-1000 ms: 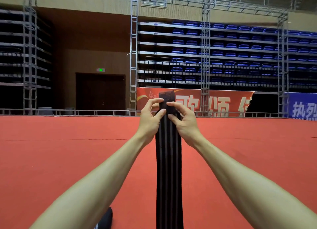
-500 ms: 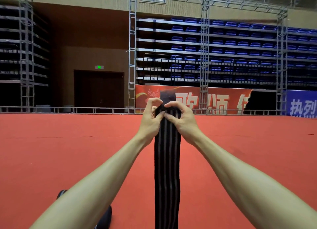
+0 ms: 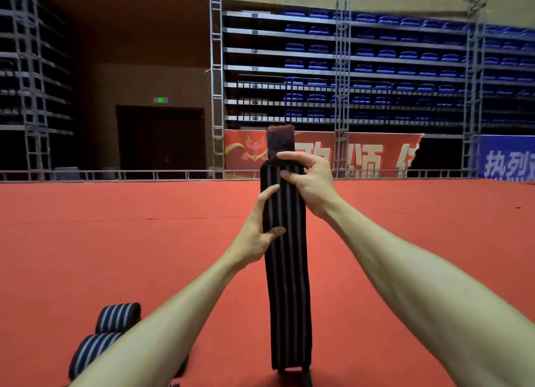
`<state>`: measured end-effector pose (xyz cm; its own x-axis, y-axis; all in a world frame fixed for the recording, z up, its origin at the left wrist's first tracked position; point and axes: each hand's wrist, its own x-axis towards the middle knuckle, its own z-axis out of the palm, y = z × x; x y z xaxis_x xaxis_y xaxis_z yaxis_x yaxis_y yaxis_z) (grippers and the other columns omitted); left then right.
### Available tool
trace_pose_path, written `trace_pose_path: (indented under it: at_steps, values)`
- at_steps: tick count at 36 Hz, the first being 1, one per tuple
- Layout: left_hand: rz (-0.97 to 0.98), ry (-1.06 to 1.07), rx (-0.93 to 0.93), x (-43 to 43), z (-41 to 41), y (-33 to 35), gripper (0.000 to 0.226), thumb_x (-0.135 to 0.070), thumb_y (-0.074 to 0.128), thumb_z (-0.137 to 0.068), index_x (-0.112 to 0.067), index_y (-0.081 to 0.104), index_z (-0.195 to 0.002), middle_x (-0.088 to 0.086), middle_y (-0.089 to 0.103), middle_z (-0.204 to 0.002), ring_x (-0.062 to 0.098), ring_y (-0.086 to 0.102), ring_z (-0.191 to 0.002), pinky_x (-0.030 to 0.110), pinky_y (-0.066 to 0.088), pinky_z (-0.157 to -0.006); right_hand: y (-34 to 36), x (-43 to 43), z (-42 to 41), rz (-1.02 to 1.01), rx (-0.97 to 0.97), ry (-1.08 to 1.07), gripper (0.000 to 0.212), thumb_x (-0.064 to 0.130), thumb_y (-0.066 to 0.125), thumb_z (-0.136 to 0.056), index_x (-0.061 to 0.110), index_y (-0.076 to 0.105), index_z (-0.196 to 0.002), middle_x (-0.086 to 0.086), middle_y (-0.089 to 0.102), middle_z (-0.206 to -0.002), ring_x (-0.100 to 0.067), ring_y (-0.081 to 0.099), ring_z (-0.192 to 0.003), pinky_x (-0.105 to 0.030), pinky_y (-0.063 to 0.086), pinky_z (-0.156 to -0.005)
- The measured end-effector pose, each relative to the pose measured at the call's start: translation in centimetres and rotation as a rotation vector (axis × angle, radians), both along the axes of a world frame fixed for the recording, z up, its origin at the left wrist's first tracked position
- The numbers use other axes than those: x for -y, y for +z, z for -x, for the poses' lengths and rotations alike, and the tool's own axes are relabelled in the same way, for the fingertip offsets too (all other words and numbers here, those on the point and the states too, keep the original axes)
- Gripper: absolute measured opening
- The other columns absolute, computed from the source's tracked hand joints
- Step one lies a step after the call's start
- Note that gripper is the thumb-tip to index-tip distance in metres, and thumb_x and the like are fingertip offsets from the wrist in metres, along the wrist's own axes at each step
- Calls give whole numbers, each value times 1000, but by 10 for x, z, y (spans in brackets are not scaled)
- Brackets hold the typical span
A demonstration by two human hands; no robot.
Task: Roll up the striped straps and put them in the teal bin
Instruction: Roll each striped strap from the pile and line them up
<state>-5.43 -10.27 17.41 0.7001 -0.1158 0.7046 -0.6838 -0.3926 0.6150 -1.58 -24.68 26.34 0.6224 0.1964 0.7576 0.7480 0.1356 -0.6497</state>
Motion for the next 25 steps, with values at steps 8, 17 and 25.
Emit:
trace_pose_path:
  at_steps: [8, 17, 25]
  values:
    - [-180, -48, -95, -2, 2, -17, 99, 5, 68, -87, -51, 12, -147, -33, 20, -150, -15, 29, -138, 21, 29, -117, 11, 5, -4, -77, -15, 23, 37, -13, 65, -85, 15, 73, -107, 8, 70, -101, -6, 70, -94, -24, 57, -83]
    - [-252, 7, -207, -4, 2, -34, 104, 1, 65, -91, -71, 8, -140, -16, 30, -156, 10, 56, -126, 39, 48, -106, 14, 11, -10, -96, -34, 34, 38, -11, 66, -85, 22, 75, -102, 2, 72, -107, -14, 70, -102, -29, 57, -88]
    - [-225, 47, -235, -5, -1, -39, 103, -3, 66, -92, -80, 10, -131, -14, 53, -134, 1, 61, -114, 22, 49, -100, 13, 9, -10, -90, -16, 34, 38, -12, 65, -86, 20, 74, -104, 1, 72, -108, -11, 70, -102, -23, 55, -85]
